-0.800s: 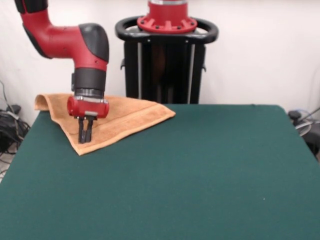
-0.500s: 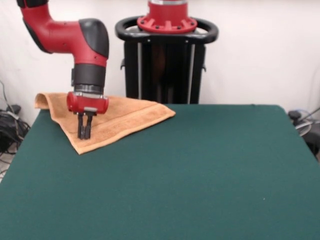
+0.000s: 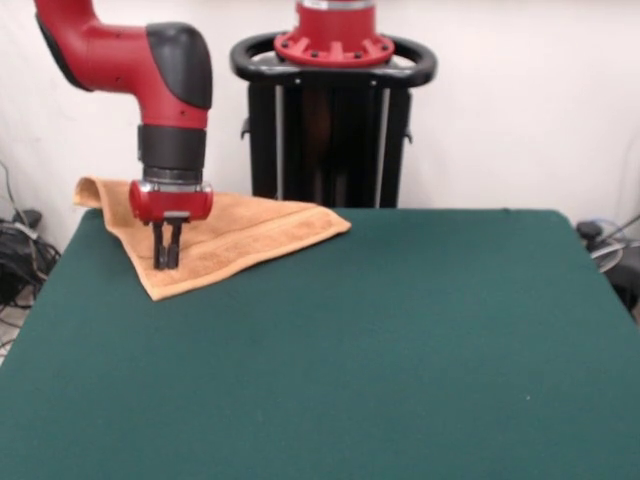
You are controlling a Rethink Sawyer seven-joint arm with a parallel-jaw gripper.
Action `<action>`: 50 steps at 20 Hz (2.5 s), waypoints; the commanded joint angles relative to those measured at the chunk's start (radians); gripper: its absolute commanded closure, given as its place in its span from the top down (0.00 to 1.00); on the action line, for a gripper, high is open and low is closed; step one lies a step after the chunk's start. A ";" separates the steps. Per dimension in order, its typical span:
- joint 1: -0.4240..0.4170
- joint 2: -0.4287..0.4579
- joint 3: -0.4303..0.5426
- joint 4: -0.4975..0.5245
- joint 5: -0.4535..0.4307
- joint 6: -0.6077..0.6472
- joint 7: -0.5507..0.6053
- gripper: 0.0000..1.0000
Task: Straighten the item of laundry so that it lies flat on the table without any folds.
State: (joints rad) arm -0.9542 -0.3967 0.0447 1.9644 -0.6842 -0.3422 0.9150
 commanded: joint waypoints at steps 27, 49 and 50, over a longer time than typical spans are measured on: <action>0.022 0.093 0.031 -0.086 -0.015 0.259 0.133 0.00; -0.006 0.080 0.082 -0.095 -0.016 0.291 0.122 0.00; -0.009 0.081 0.090 -0.098 -0.012 0.305 0.117 0.00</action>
State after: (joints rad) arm -0.9726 -0.4165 0.0682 1.9593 -0.6927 -0.2415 0.9150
